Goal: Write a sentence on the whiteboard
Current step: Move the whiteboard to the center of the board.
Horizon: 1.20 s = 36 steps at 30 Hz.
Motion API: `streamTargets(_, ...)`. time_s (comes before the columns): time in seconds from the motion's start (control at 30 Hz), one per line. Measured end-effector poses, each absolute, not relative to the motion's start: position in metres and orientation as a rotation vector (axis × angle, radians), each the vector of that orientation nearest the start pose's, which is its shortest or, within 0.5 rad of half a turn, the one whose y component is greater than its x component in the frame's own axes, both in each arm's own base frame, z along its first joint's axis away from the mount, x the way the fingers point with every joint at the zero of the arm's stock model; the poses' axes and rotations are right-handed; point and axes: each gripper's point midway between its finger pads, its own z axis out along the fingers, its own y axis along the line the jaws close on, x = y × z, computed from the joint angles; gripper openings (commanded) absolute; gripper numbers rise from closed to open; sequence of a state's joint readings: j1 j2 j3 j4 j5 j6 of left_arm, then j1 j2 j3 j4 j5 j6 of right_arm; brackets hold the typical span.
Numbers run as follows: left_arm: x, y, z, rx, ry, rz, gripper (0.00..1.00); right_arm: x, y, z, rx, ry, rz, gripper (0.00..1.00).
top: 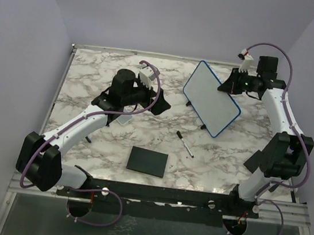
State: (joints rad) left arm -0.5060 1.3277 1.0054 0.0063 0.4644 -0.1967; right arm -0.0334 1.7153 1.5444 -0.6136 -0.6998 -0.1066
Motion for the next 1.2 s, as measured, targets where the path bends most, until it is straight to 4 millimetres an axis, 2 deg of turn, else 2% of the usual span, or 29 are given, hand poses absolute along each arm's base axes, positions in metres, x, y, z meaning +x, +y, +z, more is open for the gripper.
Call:
streamTargets(0.33, 0.316, -0.273, 0.24, 0.624, 1.853, -0.91, 0.99, 0.427, 0.168, 0.214, -0.656, 2.162, 0.834, 0.0)
streamTargets(0.6, 0.304, -0.265, 0.233, 0.618, 1.862, -0.9, 0.99, 0.411, 0.211, 0.215, -0.835, 2.11, 0.903, 0.0)
streamTargets(0.8, 0.304, -0.261, 0.241, 0.602, 1.84, -0.879, 0.99, 0.399, 0.23, 0.214, -0.941, 2.08, 0.95, 0.0)
streamTargets(1.0, 0.305, -0.254, 0.244, 0.563, 1.834, -0.841, 0.99, 0.395, 0.234, 0.214, -0.998, 2.054, 0.956, 0.01)
streamTargets(1.2, 0.305, -0.242, 0.244, 0.508, 1.835, -0.788, 0.99, 0.393, 0.238, 0.214, -1.019, 2.043, 0.958, 0.14)
